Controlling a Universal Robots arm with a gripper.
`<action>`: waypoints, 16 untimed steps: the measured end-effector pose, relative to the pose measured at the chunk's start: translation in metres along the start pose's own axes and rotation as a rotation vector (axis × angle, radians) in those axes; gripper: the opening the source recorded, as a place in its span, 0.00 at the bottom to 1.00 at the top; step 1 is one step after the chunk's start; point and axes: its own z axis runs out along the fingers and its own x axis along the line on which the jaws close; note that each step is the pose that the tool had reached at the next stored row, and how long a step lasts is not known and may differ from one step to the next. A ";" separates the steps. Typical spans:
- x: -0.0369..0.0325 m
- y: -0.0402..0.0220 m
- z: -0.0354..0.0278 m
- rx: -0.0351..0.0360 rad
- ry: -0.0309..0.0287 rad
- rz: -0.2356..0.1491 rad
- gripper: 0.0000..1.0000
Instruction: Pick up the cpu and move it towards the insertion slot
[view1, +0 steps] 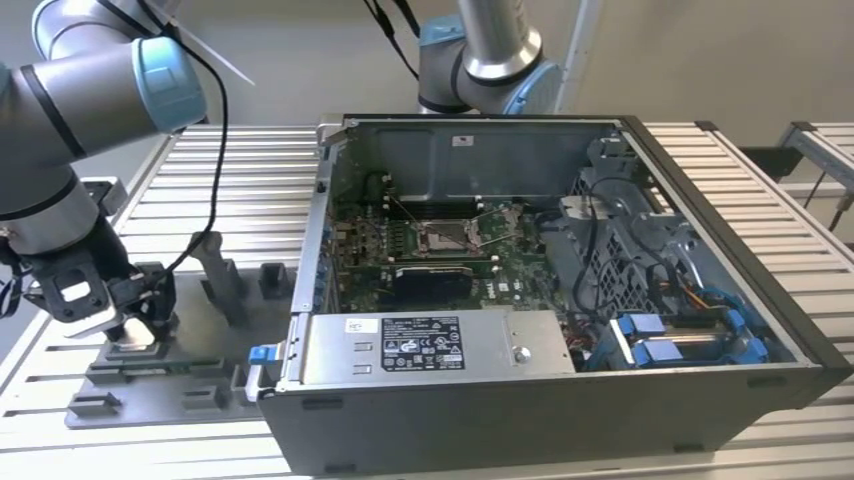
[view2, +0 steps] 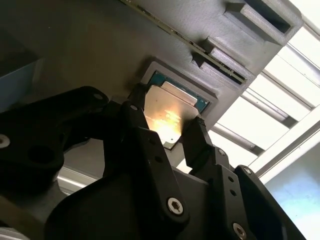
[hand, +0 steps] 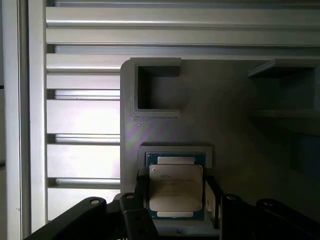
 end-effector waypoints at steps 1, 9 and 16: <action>0.0000 0.0000 -0.0016 0.0001 0.0002 0.000 0.00; -0.0001 0.0006 -0.0194 0.0006 0.0001 0.000 0.00; -0.0002 0.0012 -0.0400 0.0017 0.0001 0.000 0.00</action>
